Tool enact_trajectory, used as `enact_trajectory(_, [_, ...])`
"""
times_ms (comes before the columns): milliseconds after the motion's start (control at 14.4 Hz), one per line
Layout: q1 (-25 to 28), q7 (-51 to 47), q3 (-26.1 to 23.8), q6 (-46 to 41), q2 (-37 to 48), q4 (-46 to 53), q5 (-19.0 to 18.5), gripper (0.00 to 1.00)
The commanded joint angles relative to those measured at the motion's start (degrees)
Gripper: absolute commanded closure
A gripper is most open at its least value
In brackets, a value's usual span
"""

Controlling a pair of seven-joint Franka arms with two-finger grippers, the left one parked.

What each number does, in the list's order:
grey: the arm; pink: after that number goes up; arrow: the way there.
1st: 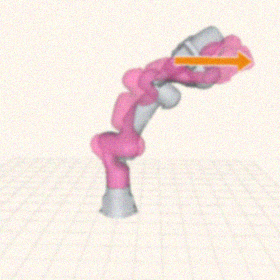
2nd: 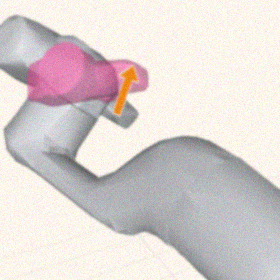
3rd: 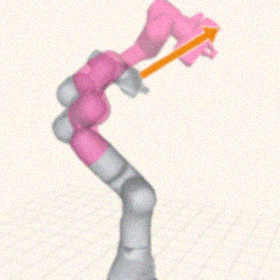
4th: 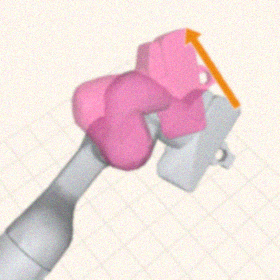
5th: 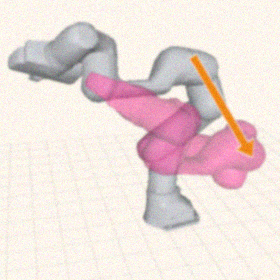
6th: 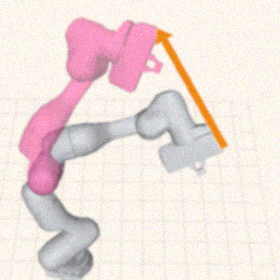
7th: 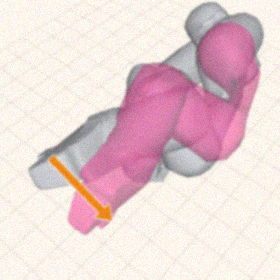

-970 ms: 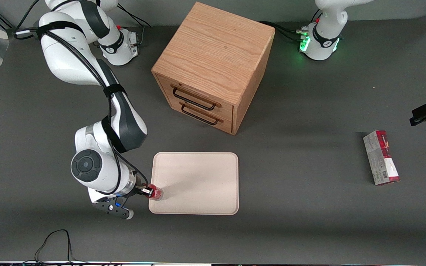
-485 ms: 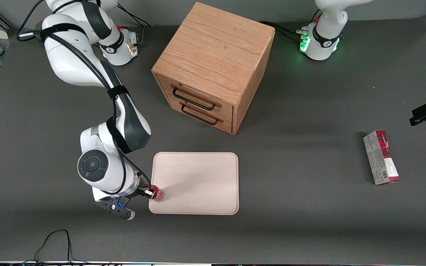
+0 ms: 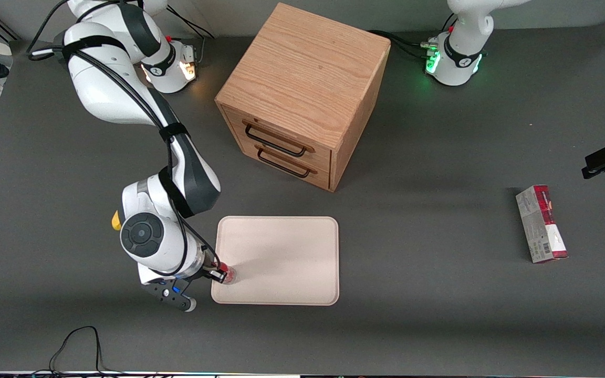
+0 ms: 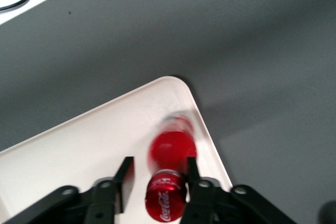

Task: Place coke bottle on tray
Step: 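Lower the bottle onto the tray and open the right gripper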

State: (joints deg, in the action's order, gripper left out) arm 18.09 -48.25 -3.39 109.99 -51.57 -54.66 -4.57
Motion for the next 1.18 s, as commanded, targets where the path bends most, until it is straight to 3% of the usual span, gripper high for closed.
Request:
enact_trajectory(0, [0.63, -1.76, 0.49, 0.22, -0.38, 1.31, -1.23, 0.0])
enact_trajectory(624, [0.63, -1.59, 0.49, -0.04, -0.12, 1.31, -1.23, 0.0])
enact_trajectory(901, [-0.07, -0.62, 0.49, -4.08, 2.6, 1.31, -1.23, 0.0])
enact_trajectory(1109, [-2.01, 9.1, 0.49, -12.84, 9.0, -1.14, -0.53, 0.0])
